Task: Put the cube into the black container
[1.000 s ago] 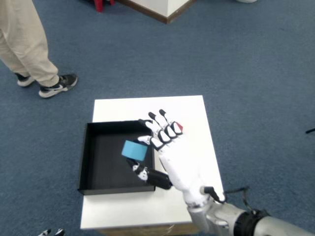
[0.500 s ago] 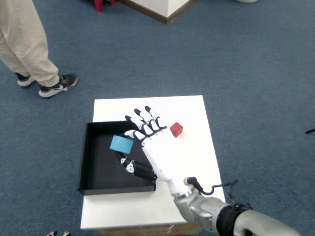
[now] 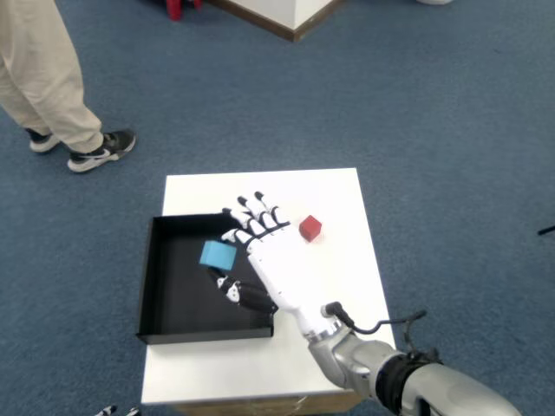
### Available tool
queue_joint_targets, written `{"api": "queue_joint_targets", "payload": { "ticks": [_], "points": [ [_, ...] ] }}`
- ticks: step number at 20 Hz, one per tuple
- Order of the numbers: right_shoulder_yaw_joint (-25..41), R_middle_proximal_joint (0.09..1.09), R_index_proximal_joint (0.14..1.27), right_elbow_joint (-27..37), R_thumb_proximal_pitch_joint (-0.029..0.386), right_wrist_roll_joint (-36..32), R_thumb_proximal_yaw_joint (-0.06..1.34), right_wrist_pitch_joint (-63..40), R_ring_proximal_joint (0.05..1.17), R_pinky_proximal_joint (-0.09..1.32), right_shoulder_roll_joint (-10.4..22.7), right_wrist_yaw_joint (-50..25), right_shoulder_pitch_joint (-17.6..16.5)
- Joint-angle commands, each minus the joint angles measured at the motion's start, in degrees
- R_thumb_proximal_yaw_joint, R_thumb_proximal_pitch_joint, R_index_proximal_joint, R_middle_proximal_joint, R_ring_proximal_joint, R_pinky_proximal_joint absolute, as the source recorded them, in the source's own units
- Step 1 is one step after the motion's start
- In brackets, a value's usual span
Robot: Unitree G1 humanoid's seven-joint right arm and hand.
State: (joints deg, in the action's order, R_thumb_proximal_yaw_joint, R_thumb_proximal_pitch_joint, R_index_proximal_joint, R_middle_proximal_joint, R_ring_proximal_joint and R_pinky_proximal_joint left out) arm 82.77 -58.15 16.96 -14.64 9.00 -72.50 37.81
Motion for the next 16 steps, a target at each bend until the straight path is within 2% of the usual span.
{"api": "queue_joint_targets", "payload": {
  "ticks": [1,6,16],
  "points": [
    [-0.21,0.31,1.1,2.43,0.146,-2.59,1.21,-0.04,0.21,0.12,-0.2,0.61,4.59],
    [0.35,0.31,1.09,6.33,0.148,-4.19,1.2,3.36,0.22,0.12,-0.33,3.22,6.64],
    [0.45,0.33,1.1,10.9,0.152,-4.19,1.2,8.55,0.22,0.11,-0.5,6.27,7.18]
  ]
}}
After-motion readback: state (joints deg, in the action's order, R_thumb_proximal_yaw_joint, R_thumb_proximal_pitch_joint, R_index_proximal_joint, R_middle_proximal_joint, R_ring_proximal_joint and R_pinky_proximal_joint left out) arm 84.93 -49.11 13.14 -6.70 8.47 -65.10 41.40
